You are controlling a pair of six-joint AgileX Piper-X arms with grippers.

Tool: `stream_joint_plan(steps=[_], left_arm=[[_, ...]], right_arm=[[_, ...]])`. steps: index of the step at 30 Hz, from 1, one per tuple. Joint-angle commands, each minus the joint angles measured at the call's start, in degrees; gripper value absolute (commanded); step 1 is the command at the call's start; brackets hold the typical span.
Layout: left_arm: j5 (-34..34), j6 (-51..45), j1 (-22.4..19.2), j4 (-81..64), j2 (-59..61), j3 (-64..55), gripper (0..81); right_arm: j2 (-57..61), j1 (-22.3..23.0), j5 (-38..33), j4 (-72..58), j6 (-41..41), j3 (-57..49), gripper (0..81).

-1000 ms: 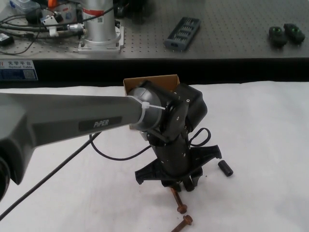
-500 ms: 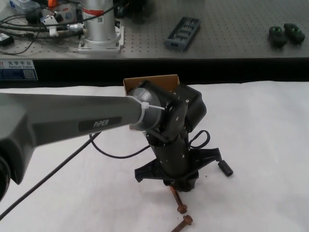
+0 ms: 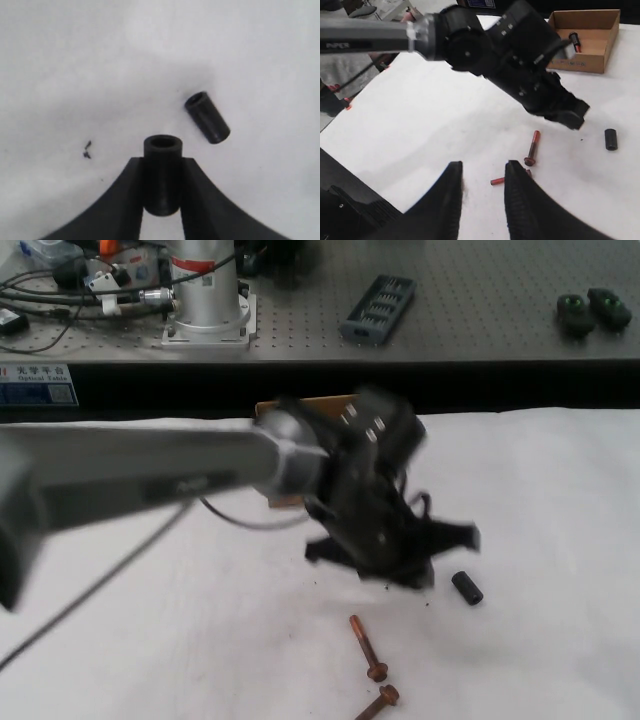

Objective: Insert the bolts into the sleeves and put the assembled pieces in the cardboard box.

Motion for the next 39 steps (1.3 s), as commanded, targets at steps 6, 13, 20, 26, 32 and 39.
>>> stream_joint_plan(steps=[6, 13, 20, 26, 32, 39], left_arm=[[-0.28, 12.28, 4.53, 1.99, -10.01, -0.37, 12.8], [-2.24, 25.85, 11.02, 10.71, -18.6, -0.37, 12.8], [-4.01, 40.85, 13.8, 17.91, -25.93, 0.06, 12.8], [-4.13, 47.23, 13.79, 24.46, -32.5, 4.46, 12.8], [-4.13, 46.31, 14.31, 21.42, -40.25, 16.15, 12.8], [-1.53, 41.24, 14.63, 13.11, -48.85, 29.33, 12.8]], right_arm=[[6.29, 0.08, 0.18, 0.65, 3.93, -0.2, 23.2], [15.46, 0.08, -0.68, -3.88, 5.29, -0.2, 23.2], [27.46, 0.08, -13.05, -6.69, 15.57, -0.2, 23.2], [33.31, 0.25, -15.75, -8.74, 23.64, -0.2, 23.2], [33.61, 0.25, -5.67, -12.03, 27.51, -0.09, 23.2], [35.7, 0.25, -4.15, -17.66, 35.6, 6.54, 23.2]])
